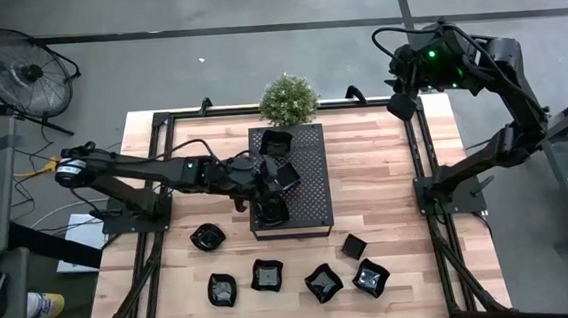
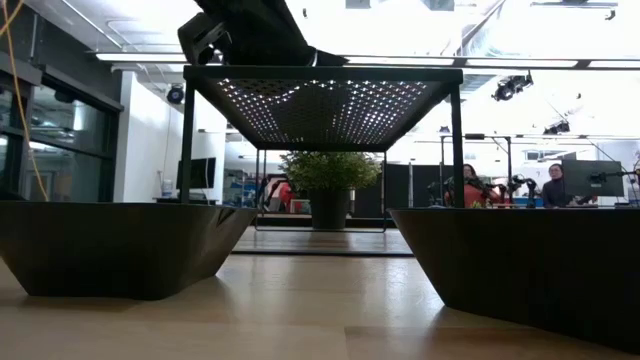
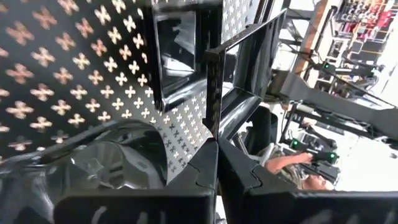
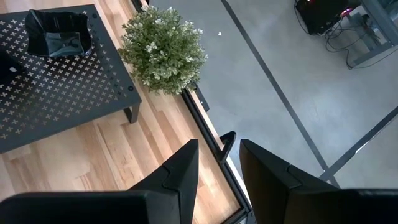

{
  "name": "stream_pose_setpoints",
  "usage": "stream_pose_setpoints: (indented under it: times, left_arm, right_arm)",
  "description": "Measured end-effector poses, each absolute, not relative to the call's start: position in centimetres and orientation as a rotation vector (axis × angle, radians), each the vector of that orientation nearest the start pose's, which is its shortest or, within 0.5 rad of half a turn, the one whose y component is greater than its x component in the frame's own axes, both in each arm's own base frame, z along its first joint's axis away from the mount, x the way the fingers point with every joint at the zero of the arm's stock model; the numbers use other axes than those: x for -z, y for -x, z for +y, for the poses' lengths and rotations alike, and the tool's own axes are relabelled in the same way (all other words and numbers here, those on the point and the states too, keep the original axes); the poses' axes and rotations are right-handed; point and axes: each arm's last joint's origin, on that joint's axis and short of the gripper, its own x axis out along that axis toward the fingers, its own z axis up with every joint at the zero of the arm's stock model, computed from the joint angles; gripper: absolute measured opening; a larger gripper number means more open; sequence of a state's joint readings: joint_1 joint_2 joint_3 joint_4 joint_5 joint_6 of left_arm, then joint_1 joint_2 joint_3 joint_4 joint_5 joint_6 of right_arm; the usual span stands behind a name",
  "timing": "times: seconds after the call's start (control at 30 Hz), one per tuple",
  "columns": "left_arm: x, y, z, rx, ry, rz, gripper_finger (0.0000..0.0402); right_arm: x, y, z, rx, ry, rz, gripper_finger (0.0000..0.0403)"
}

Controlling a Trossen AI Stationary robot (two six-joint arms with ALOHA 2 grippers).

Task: Pick & Place Mini shaped plates
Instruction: Stack the square plate on top of the square plates on the shelf

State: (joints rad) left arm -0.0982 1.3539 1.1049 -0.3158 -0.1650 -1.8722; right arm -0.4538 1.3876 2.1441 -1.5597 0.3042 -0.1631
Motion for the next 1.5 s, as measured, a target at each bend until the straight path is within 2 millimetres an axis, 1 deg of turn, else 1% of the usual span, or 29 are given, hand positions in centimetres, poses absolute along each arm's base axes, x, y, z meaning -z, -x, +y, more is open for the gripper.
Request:
stream_pose_setpoints:
  times: [0.13,0.4,0.83,1.07,1.2,1.33,1.5]
  left_arm:
    - [-30.3,-29.8,-2.4,-0.581,1.732,0.323,0.0]
    - [-30.3,-29.8,-2.4,-0.588,1.729,0.313,0.0]
    - [-29.8,-29.9,-2.4,-0.617,1.733,0.349,0.0001]
    - [-30.1,-30.1,-1.5,-0.592,1.738,0.324,0.0001]
    - [-30.1,-30.1,-1.4,-0.589,1.736,0.332,0.0001]
    - [-29.9,-30.0,-1.4,-0.591,1.731,0.377,0.0016]
    - [-29.9,-30.0,-1.4,-0.587,1.728,0.38,0.0055]
  right_arm:
    - [-50.6,-15.4,-8.5,0.646,0.086,0.876,0.0113]
    - [-50.6,-15.3,-8.4,0.644,0.088,0.884,0.0113]
    - [-50.6,-15.3,-8.4,0.636,0.103,0.888,0.0113]
    - [-50.6,-15.2,-8.4,0.635,0.103,0.892,0.0113]
    - [-50.6,-15.2,-8.4,0.629,0.1,0.89,0.0113]
    - [-50.6,-15.1,-8.3,0.629,0.1,0.885,0.0113]
    - [-50.7,-15.0,-8.2,0.632,0.101,0.883,0.0113]
